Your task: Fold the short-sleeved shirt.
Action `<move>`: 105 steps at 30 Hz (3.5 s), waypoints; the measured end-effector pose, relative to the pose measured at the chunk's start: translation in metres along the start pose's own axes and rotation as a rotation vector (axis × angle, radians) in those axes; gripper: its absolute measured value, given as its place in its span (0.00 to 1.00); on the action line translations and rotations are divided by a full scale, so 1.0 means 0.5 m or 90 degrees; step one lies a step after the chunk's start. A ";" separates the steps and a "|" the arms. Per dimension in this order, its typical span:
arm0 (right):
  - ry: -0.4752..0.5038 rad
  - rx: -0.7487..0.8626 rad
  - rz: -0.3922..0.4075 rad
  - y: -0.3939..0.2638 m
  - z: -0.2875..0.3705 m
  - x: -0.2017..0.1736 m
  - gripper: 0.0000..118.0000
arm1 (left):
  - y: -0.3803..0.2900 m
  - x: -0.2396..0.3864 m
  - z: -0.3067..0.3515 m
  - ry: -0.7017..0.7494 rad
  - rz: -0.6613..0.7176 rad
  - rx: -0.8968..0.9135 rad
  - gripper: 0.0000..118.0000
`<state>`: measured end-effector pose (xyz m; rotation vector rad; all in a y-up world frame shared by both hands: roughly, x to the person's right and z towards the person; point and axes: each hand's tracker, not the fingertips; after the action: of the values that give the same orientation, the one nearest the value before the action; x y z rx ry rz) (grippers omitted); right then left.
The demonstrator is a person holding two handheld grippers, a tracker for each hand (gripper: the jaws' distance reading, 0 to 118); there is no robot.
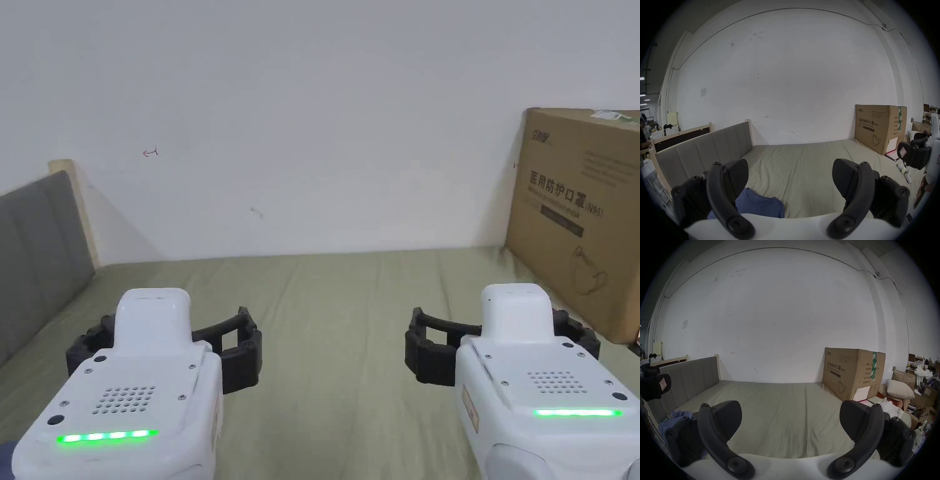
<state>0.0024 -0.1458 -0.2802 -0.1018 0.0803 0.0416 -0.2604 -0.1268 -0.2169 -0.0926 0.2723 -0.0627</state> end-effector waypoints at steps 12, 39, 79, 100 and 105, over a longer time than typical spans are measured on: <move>-0.002 -0.007 0.012 -0.005 -0.002 -0.002 1.00 | -0.001 0.003 -0.001 0.001 -0.009 -0.003 0.91; -0.067 0.081 0.231 0.049 0.018 -0.082 1.00 | -0.008 -0.088 -0.011 -0.120 0.363 0.021 0.91; -0.049 0.003 -0.015 -0.010 0.010 0.019 0.17 | 0.012 0.034 0.027 -0.026 -0.016 0.043 0.11; 0.090 -0.003 0.015 0.010 -0.007 -0.073 0.00 | -0.002 -0.084 0.030 0.062 0.004 -0.013 0.00; 0.207 -0.030 0.033 0.001 -0.018 -0.184 0.00 | -0.027 -0.191 0.063 0.179 0.018 -0.045 0.00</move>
<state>-0.0899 -0.1495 -0.2819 -0.1526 0.4069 0.0789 -0.3442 -0.1307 -0.1602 -0.1511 0.5567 -0.0378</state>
